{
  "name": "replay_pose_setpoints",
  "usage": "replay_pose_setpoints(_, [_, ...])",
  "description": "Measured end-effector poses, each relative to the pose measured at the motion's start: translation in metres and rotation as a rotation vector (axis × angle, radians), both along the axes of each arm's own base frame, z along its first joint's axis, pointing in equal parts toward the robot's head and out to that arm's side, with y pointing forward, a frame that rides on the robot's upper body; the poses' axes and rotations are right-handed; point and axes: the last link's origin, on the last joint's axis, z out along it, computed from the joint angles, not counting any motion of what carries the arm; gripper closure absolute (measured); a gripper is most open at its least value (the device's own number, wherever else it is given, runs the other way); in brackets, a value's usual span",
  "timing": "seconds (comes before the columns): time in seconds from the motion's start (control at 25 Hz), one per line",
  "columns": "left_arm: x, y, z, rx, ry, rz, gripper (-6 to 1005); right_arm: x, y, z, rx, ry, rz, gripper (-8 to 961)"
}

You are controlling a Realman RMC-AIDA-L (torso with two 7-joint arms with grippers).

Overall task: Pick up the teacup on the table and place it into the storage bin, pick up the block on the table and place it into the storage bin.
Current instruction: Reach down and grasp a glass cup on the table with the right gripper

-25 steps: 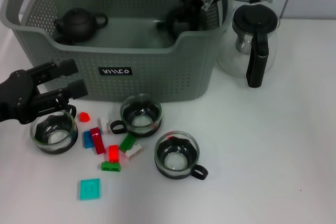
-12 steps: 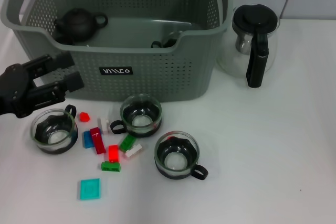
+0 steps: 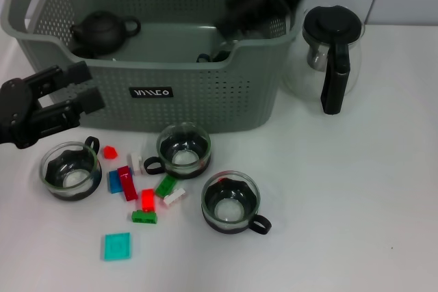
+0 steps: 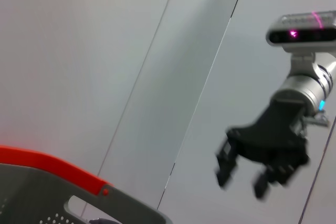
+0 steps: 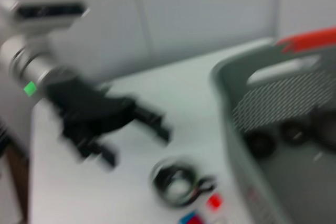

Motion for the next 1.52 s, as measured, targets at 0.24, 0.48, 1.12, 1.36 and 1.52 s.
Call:
replay_pose_setpoints(0.24, [0.001,0.001,0.000,-0.001,-0.001,-0.006,206,0.015,-0.019,-0.019,-0.123,-0.145,0.017,477])
replay_pose_setpoints(0.48, [0.001,0.002,0.000,0.001,0.001,-0.005,205,0.031,-0.024,-0.059,-0.091,-0.366,0.058,477])
replay_pose_setpoints(1.12, [0.002,0.002,-0.003,-0.005,-0.014,-0.006,206,0.067,-0.019,-0.122,-0.110,-0.415,0.013,475])
replay_pose_setpoints(1.36, [0.002,0.003,-0.004,-0.005,-0.016,-0.005,206,0.077,-0.019,-0.130,-0.125,-0.415,-0.011,475])
replay_pose_setpoints(1.52, [0.002,0.002,-0.004,-0.006,-0.017,-0.003,205,0.079,-0.022,-0.134,-0.148,-0.406,-0.003,474])
